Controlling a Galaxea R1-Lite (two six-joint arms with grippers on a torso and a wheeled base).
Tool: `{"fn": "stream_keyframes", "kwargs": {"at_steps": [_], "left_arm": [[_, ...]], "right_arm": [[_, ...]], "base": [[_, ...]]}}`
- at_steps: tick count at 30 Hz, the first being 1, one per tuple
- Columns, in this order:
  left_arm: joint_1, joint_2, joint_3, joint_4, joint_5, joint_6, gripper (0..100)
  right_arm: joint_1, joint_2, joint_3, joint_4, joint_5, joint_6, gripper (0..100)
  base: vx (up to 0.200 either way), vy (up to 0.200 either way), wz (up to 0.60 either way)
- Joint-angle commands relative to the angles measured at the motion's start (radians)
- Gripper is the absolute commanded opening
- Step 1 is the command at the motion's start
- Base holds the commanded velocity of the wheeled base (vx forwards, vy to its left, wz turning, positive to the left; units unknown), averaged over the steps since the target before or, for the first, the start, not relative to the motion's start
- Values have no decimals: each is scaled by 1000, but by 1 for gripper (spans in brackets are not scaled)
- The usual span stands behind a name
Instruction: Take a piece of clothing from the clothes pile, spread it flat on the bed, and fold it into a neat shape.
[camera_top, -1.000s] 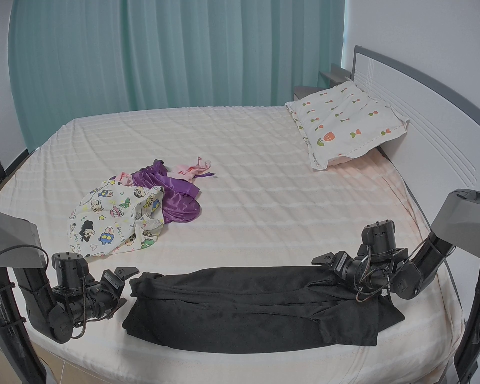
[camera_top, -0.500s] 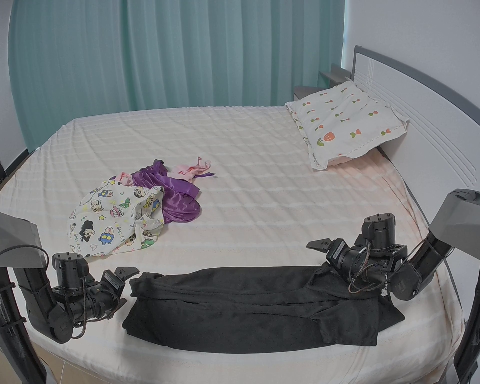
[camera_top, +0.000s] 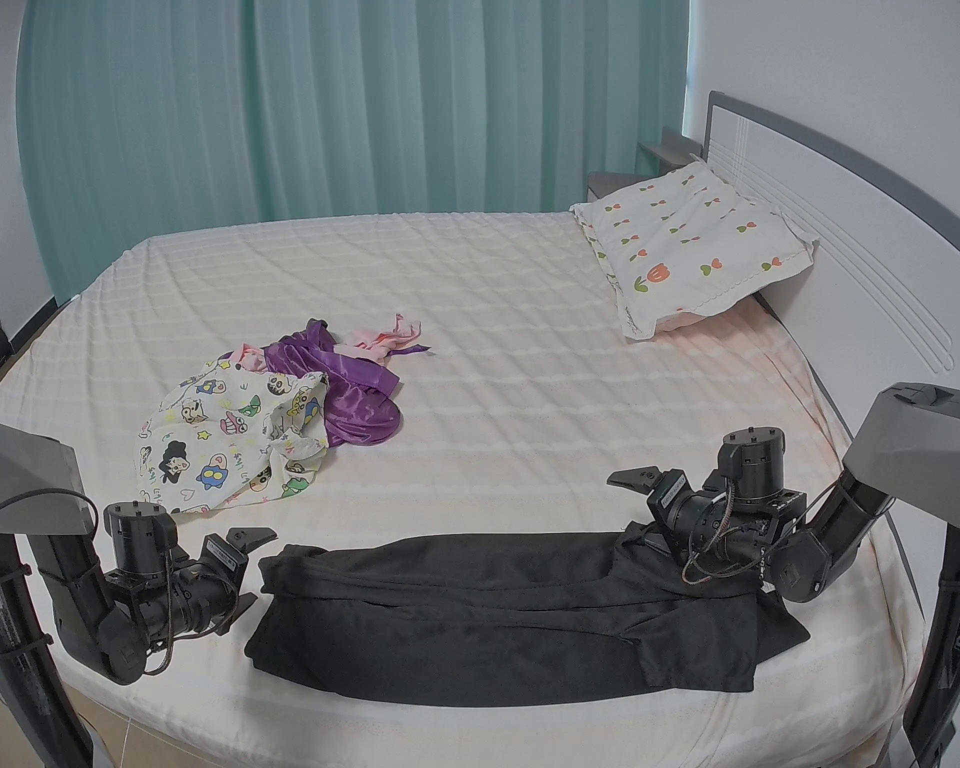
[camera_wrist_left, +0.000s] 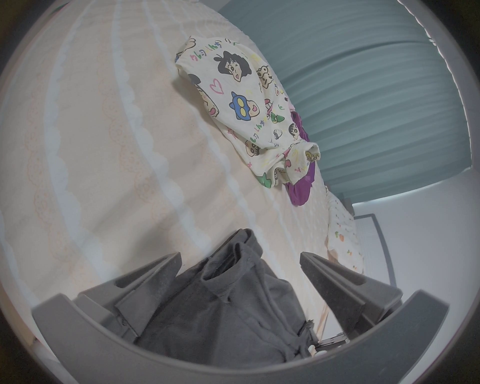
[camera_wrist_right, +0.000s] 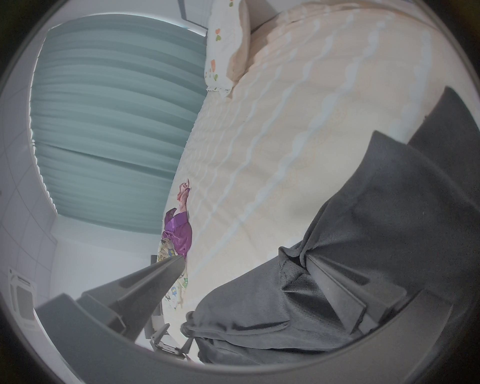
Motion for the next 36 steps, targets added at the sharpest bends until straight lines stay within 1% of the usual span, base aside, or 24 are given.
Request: {"fn": "stream_keyframes", "kwargs": {"at_steps": [1, 4, 6, 7, 10, 11, 14, 17, 22, 27, 29, 36], "left_arm": [[0, -5, -4, -21, -3, -25, 100], [0, 1, 2, -49, -1, -23, 100], [1, 4, 4, -63, -1, -25, 100], [1, 4, 5, -67, -3, -26, 100], [0, 4, 13, -69, -3, -28, 100], [0, 3, 18, -69, -4, -28, 100], [-3, 3, 18, -69, -4, -28, 100], [-6, 1, 19, -69, -4, -28, 100], [-14, -6, 31, -69, -3, -26, 100], [-14, 0, 25, -86, 1, -28, 100], [-14, -6, 34, -89, -3, -30, 100], [-17, 0, 41, -90, -3, -30, 100]], "right_arm": [[-7, 24, -15, -38, 6, 31, 100], [-6, 8, 23, -111, -6, 22, 100], [-4, -23, 66, -125, -11, 3, 100], [-4, -35, 88, -123, -11, -15, 100], [-7, -72, 157, -128, -20, -116, 100], [-10, -91, 181, -128, -37, -150, 100], [-10, -123, 195, -117, -83, -175, 100], [5, -124, 198, -117, -95, -202, 100], [0, -224, 251, -100, -117, -204, 100], [-3, -333, 358, -65, -111, -198, 100], [-6, -325, 386, -73, -108, -196, 100], [-4, -308, 387, -74, -111, -198, 100]], "base": [[0, 0, 0], [0, 0, 0], [0, 0, 0], [0, 0, 0], [0, 0, 0], [0, 0, 0], [0, 0, 0], [0, 0, 0], [0, 0, 0], [0, 0, 0], [0, 0, 0], [0, 0, 0]]}}
